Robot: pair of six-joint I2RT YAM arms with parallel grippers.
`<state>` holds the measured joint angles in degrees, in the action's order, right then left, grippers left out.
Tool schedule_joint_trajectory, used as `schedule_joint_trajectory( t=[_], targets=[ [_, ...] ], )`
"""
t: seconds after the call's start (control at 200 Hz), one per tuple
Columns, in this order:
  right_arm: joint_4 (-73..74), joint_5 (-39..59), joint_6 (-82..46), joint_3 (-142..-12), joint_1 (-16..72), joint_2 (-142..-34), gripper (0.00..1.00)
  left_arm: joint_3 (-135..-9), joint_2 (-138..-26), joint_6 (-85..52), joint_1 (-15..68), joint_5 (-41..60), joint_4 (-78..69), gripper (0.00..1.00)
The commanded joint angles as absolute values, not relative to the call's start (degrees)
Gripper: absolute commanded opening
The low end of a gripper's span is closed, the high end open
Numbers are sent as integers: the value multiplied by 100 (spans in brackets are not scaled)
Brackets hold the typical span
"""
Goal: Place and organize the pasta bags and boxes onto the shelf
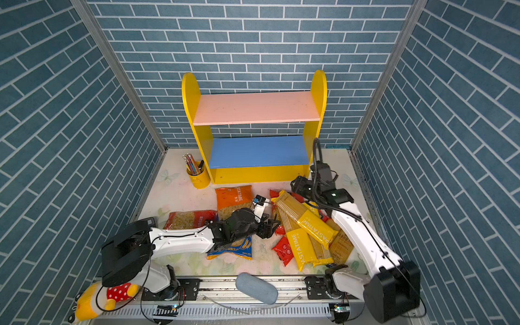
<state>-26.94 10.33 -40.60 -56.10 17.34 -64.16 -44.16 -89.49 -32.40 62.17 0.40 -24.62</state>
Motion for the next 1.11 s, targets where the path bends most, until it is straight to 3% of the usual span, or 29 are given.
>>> schedule_joint_trajectory(
  t=[0.0, 0.165, 0.34, 0.47, 0.61, 0.855, 1.1],
  targets=[
    [-3579, 1628, -3413, -4857, 830, -6136, 70, -4774, -9278, -3454, 6249, 415, -2598, 69],
    [-3228, 2086, -3233, -4193, -256, -6166, 81, -5273, -9783, -3606, 6249, 666, -2504, 65],
    [-3035, 2897, -3181, -3980, -451, -6713, 88, -5405, -10104, -3834, 6248, 729, -2346, 64],
    [-3123, 3266, -3497, -3611, -380, -6208, 91, -5430, -10264, -3962, 6241, 721, -2378, 65],
    [-3140, 3490, -3866, -3267, 88, -5798, 90, -5768, -10506, -3882, 6014, 893, -2283, 66],
    [-3327, 2991, -4462, -3368, 1276, -5449, 86, -6472, -11043, -3857, 5584, 1356, -2028, 65],
    [-3650, 3063, -4098, -3301, 1415, -5590, 75, -6302, -10829, -3830, 5335, 1476, -1832, 65]
  ],
)
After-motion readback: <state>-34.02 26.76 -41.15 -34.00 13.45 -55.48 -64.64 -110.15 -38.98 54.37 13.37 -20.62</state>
